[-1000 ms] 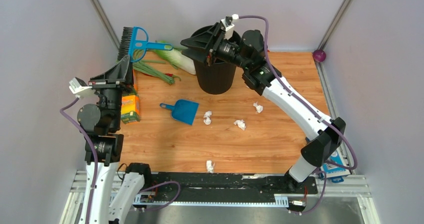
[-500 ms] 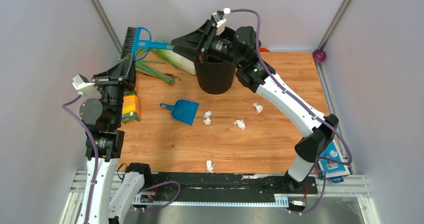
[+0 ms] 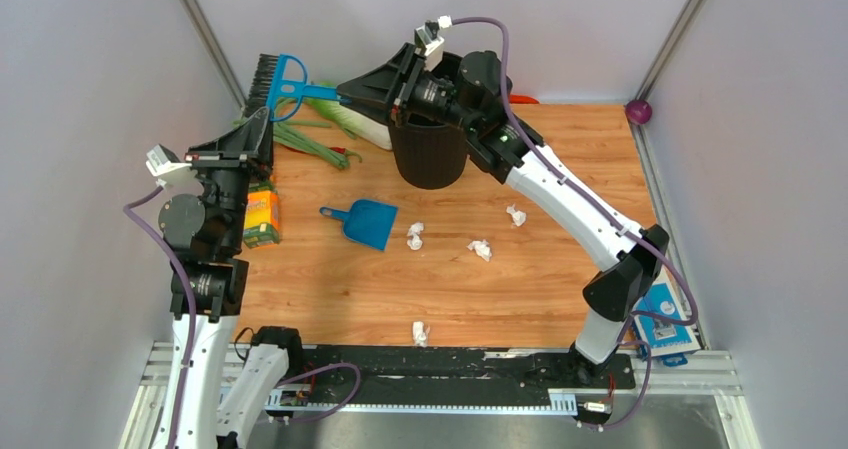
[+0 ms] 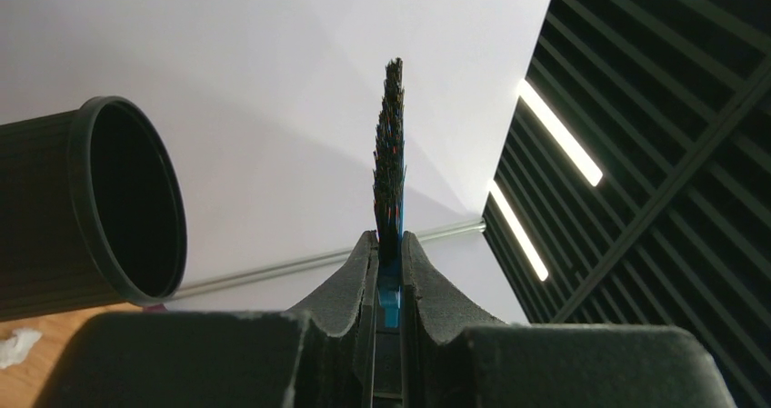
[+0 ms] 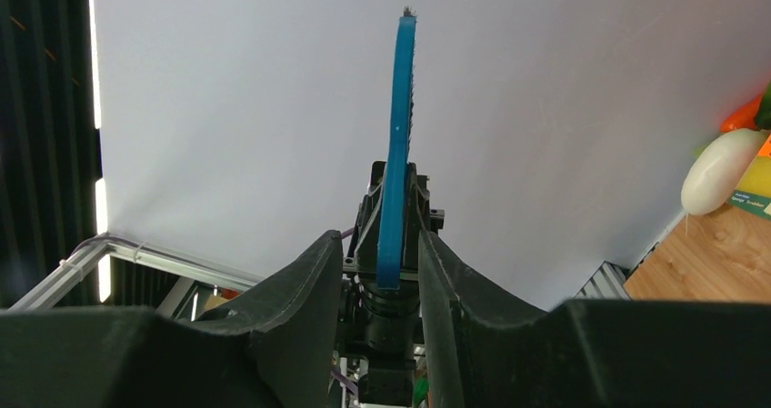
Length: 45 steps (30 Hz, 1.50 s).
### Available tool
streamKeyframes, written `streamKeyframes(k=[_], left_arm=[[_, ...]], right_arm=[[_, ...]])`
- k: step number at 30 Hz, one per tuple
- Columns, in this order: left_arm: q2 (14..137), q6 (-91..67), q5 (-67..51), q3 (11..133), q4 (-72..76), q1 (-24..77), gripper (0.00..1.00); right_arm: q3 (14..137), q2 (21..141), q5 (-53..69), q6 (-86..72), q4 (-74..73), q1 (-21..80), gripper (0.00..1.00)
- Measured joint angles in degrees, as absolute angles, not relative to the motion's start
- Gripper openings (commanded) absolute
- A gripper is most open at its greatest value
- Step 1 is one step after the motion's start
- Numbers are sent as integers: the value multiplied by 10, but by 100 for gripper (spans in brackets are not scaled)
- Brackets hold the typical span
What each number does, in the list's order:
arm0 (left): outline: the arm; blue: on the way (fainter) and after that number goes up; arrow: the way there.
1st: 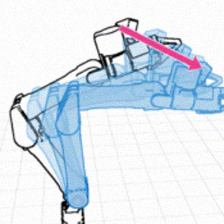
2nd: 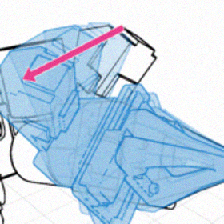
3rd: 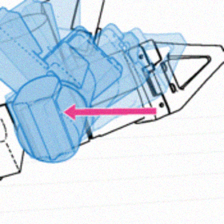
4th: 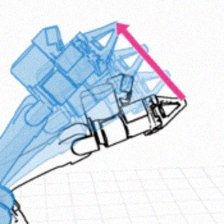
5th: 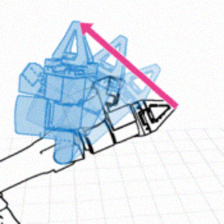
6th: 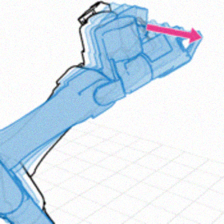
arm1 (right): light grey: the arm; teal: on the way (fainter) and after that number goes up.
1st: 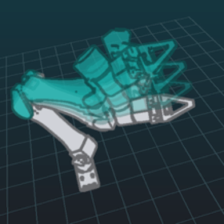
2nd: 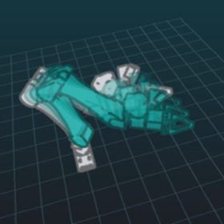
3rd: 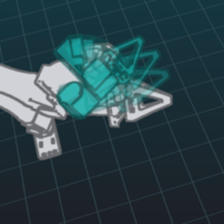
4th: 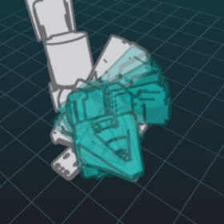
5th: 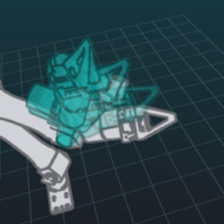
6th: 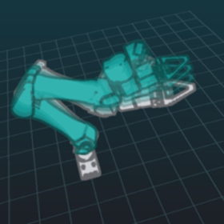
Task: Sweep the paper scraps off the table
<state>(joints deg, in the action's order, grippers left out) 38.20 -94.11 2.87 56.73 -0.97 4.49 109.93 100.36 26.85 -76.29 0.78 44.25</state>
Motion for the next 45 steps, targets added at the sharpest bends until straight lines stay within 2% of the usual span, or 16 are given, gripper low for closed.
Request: streamKeyframes(k=[2,6,13,16,18,23,25,26,28,32,36,42,45], left_arm=[[382,-940,28,567,-10,45,0],[382,-938,28,567,-13,45,0],[382,-936,28,567,-15,45,0],[382,-935,28,567,-15,45,0],[380,-933,27,567,-15,45,0],[376,-929,26,567,-19,45,1],[375,-927,26,567,-21,45,19],[374,-927,26,567,-23,45,47],[373,-926,21,567,-32,45,73],[365,-905,-1,571,-84,45,74],[362,-845,-6,607,-177,45,75],[377,-667,-12,696,-331,45,76],[434,-550,-19,753,-418,45,60]], right_arm=[[1103,1004,268,-761,7,442,36],[1113,1007,267,-759,6,442,25],[1134,1019,262,-749,-16,451,24],[1136,1020,259,-746,-24,457,15],[1136,1020,256,-743,-29,458,1],[1136,1020,254,-740,-39,458,0],[1136,1020,253,-740,-40,459,0],[1136,1020,252,-740,-40,459,0],[1136,1020,250,-740,-41,459,0],[1117,1009,243,-740,-41,455,0],[1033,949,246,-733,-49,424,0],[900,800,256,-686,-127,301,0],[885,739,258,-638,-198,244,0]])
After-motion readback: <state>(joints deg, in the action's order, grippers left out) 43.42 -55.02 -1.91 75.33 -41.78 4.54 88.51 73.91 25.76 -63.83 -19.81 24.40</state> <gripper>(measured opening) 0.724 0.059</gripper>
